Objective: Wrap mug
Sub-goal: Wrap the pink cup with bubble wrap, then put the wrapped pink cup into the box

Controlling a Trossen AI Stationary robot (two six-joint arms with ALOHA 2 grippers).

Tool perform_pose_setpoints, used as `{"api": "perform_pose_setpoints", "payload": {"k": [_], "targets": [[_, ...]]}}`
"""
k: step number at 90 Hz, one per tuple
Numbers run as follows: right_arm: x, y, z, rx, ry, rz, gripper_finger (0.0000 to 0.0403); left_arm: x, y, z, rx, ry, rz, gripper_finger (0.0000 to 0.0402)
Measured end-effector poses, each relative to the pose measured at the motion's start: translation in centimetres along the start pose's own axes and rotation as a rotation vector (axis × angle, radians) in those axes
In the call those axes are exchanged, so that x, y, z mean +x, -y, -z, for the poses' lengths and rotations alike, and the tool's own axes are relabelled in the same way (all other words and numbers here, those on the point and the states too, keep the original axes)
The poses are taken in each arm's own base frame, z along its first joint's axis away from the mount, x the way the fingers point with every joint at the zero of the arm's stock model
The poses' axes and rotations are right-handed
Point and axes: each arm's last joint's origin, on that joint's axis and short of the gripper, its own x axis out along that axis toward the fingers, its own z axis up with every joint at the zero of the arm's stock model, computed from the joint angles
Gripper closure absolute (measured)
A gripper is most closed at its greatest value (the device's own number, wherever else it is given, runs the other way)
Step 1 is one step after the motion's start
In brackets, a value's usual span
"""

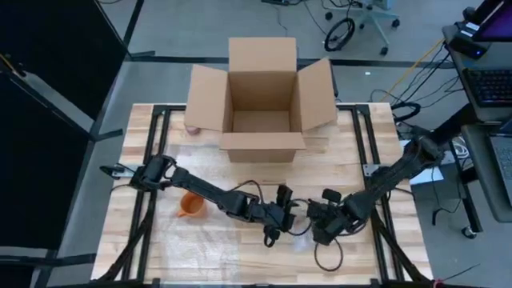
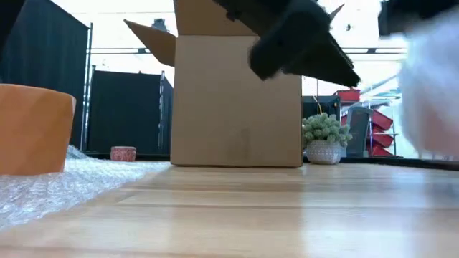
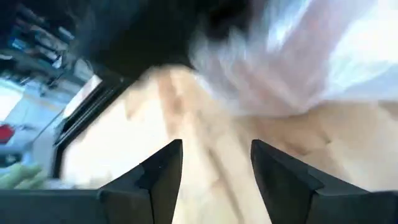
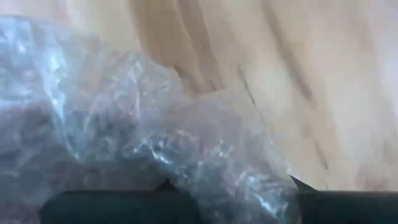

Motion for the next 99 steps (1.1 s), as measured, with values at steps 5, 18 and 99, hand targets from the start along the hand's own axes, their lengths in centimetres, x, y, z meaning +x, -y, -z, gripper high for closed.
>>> {"api": "perform_pose_setpoints", "payload": {"k": [5,18,99], "targets": [[-1.1,0.1,-0.1,-0.024,0.047,-0.009,0.0379,-1.0,-0.4,-0.3,-0.017,-0.01,0.009,0.0224],[-4.6,-0.1,-1.4,-0.074,0.203,-0.093,0.0379,-4.7,-1.8,-1.3,-0.07,-0.022,0.03,0.0224],[-21.6,9.6,-20.2,-0.377,1.237,0.504,0.0379,-27.0,-9.4,-1.3,-0.282,0.13,0.015,0.0224]]}}
